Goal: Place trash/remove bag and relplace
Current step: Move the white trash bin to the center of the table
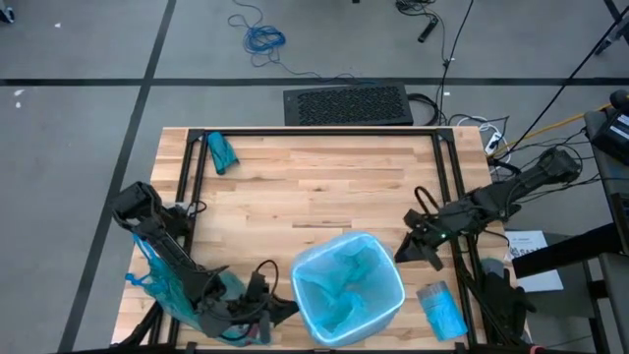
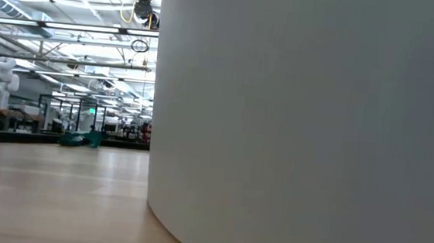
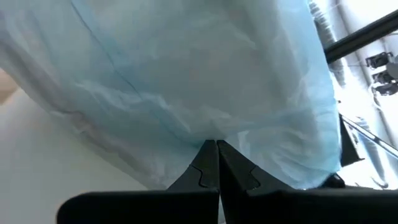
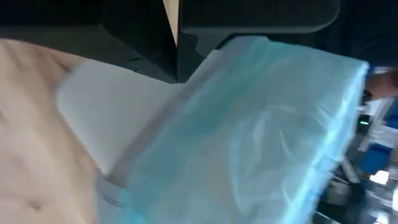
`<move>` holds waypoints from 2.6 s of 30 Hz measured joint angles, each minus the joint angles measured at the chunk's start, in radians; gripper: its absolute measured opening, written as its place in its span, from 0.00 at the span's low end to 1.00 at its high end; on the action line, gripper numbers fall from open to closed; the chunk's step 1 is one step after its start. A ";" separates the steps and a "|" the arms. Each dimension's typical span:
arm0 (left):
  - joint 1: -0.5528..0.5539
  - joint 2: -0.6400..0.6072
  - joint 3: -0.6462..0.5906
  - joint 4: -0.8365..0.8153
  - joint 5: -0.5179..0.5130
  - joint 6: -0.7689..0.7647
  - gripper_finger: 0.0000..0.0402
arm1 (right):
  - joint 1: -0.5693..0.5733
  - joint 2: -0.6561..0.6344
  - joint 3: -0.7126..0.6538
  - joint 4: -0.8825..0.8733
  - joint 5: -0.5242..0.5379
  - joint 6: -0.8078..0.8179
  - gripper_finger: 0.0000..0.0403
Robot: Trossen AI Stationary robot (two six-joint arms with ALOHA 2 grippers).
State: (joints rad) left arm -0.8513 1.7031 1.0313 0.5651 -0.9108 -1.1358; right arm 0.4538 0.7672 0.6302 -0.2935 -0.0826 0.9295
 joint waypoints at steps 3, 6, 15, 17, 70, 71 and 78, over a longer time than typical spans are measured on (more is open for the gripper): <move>0.009 0.001 0.000 -0.008 -0.018 0.018 0.00 | 0.000 0.025 -0.034 0.105 -0.023 0.020 0.00; 0.029 0.001 0.000 -0.009 -0.023 0.043 0.00 | 0.000 0.055 -0.047 0.178 -0.025 0.027 0.00; 0.093 0.000 0.000 -0.101 0.000 0.044 0.00 | -0.005 0.126 -0.047 0.245 -0.037 0.027 0.00; 0.106 0.000 0.000 -0.115 0.000 0.045 0.00 | -0.014 0.131 -0.047 0.247 -0.041 0.027 0.00; 0.483 -0.320 -0.001 -1.095 0.028 -0.054 0.00 | -0.594 0.188 -0.047 0.304 -0.067 -0.107 0.00; 0.481 -0.325 -0.001 -1.097 0.027 -0.053 0.00 | -0.594 0.186 -0.047 0.304 -0.069 -0.106 0.00; 0.467 -0.367 -0.002 -1.105 0.016 -0.031 0.00 | -0.592 0.176 -0.047 0.309 -0.085 -0.104 0.00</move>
State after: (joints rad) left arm -0.3842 1.3361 1.0294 -0.5399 -0.8952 -1.1673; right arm -0.1383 0.9428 0.5835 0.0154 -0.1673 0.8255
